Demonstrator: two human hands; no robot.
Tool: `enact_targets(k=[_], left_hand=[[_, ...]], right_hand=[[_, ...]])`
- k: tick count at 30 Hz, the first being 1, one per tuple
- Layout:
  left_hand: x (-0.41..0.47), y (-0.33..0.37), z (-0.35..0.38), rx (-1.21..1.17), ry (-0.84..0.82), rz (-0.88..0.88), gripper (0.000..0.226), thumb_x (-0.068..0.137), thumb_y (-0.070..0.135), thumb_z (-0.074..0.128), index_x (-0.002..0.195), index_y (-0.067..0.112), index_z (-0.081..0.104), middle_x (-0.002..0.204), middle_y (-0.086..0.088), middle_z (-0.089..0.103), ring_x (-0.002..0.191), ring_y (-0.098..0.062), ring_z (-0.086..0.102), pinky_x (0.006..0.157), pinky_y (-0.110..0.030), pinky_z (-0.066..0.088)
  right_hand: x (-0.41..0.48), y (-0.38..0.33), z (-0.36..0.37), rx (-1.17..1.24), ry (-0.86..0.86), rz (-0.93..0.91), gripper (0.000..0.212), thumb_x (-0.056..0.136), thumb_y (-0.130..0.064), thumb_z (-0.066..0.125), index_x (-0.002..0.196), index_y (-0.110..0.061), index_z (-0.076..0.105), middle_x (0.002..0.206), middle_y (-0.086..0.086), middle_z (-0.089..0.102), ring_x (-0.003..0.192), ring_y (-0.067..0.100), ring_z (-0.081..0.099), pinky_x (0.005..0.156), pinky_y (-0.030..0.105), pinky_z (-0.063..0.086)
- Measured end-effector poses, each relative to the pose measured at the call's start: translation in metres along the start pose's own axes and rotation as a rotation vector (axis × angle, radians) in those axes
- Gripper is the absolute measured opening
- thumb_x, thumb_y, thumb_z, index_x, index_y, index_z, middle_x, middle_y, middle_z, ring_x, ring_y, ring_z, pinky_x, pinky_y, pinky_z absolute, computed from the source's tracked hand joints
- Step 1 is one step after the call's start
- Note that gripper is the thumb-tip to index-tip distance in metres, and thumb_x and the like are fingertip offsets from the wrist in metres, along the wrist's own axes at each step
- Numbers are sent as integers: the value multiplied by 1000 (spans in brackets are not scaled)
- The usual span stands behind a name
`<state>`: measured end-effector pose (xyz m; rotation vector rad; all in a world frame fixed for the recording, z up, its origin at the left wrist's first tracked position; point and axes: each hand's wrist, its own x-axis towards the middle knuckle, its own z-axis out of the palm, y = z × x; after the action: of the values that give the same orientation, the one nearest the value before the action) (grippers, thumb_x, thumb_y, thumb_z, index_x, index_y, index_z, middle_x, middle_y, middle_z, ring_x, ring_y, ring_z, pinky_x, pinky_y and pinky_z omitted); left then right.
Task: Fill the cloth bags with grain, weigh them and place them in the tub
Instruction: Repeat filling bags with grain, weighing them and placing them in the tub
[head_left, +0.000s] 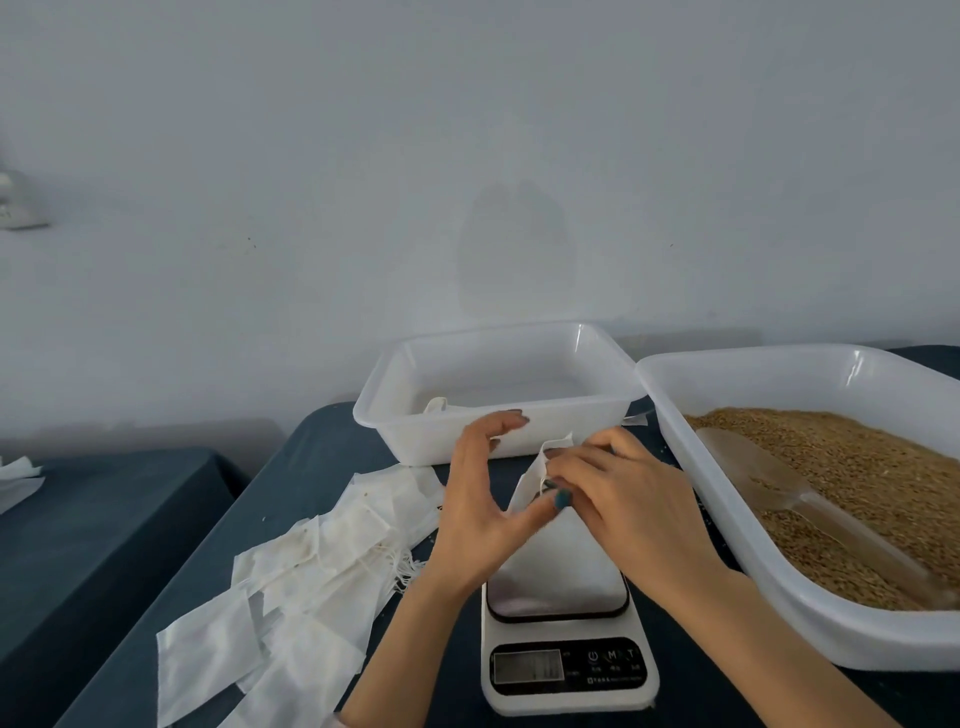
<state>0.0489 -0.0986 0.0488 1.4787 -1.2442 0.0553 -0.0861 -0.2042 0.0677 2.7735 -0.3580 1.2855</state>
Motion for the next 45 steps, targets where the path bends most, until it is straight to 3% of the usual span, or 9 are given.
enact_targets(k=[5,12,17,20,23,29,31,37,45], left_hand=[[1,-8,-5,42,-203,-69,90,67,49,86,141,45,34,137,24,50,133,-2,44,106,-24,38],[1,-13,-3,43,-219,-116,32,69,37,70,95,43,54,90,20,64,83,-4,61,71,-20,46],[1,-24,-1,36,-227,-156,31,70,32,70,81,48,47,75,22,58,63,0,48,57,-14,37],[1,-31,0,101,-221,-195,25,74,31,66,83,38,44,77,19,56,63,-4,45,53,-24,41],[1,-34,-1,154,-205,-240,20,70,39,58,80,39,40,75,19,54,62,-5,45,48,-22,42],[0,-35,-1,185,-190,-260,31,67,52,53,82,27,43,72,12,53,63,-8,46,54,-34,46],[0,-33,0,186,-192,-253,38,68,54,53,84,21,45,73,8,55,62,-8,47,52,-32,46],[-2,-35,1,270,-219,-187,37,76,69,52,86,34,44,75,19,56,68,0,52,53,-15,38],[-5,-29,1,368,-196,-123,52,76,80,38,110,47,18,85,17,50,71,-5,56,55,-20,42]], right_hand=[[1,-4,-11,10,-55,-81,34,61,-15,91,89,-26,74,86,-18,70,91,12,64,42,27,49],[-2,-12,-24,3,-101,-160,28,67,-18,89,87,-29,73,90,-19,69,93,14,64,47,26,50],[2,-10,-38,24,-115,-178,17,74,-27,84,88,-32,75,89,-17,68,91,14,64,51,24,50],[6,5,-50,108,-68,-44,18,86,-32,64,100,-38,72,95,-22,65,95,4,57,61,11,40],[16,50,-66,137,-84,319,24,94,-29,49,108,-42,64,102,-16,63,101,5,51,65,28,43],[9,150,-89,-487,-1088,717,49,92,-55,55,119,-15,57,108,-2,61,97,16,58,83,26,49],[-4,161,-84,-551,-1207,710,56,91,-54,57,130,-12,54,116,-2,61,97,12,58,83,21,47],[-20,168,-67,-428,-1141,787,38,98,-32,53,129,-11,54,108,-1,60,96,12,59,87,24,50],[-10,172,-61,-269,-879,823,42,99,-50,42,109,-13,59,84,-3,58,75,9,57,58,23,41]])
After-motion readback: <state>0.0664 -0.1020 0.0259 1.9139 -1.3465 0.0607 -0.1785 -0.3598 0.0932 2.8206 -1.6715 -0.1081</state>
